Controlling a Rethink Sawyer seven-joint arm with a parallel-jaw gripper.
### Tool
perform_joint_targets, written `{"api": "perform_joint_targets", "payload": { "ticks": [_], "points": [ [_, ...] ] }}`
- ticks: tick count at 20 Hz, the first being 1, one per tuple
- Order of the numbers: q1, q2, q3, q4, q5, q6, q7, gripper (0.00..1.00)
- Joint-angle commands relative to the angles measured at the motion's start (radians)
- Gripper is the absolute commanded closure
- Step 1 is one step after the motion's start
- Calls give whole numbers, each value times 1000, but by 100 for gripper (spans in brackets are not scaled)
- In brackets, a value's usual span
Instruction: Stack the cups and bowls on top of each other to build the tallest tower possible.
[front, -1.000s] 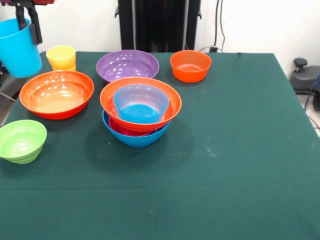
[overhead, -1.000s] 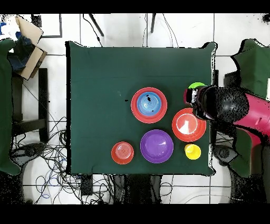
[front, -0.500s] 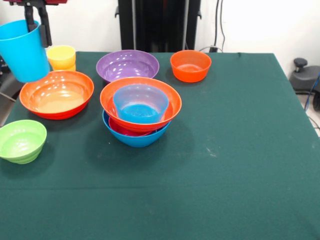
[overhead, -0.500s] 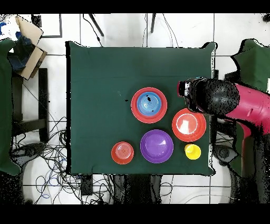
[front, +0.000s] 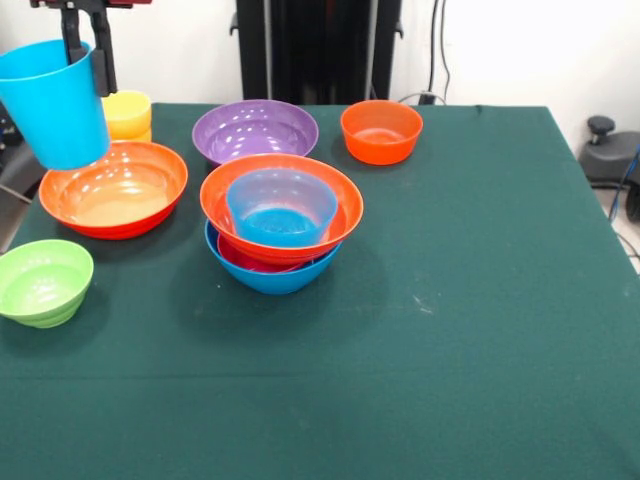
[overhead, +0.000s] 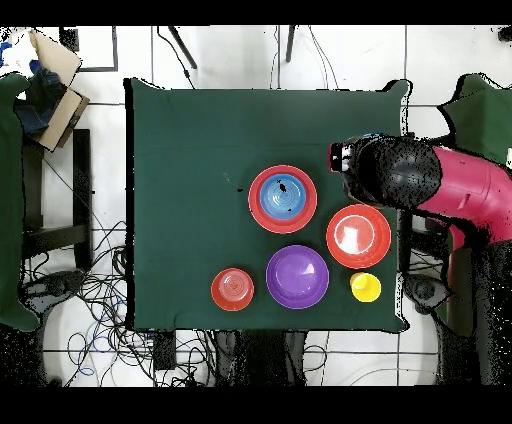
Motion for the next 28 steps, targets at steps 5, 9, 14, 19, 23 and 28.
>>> {"api": "perform_joint_targets", "payload": {
  "ticks": [5, 9, 14, 19, 23, 28],
  "points": [
    [63, 45, -20, -75, -33, 83, 38, 100],
    [74, 49, -33, -91, -22, 107, 53, 100],
    [81, 50, -36, -93, -8, 123, 51, 100],
    [85, 52, -41, -95, -6, 124, 50, 100],
    [85, 55, -40, -95, -3, 122, 46, 100],
    [84, 55, -41, -91, 0, 117, 44, 100]
  ]
}}
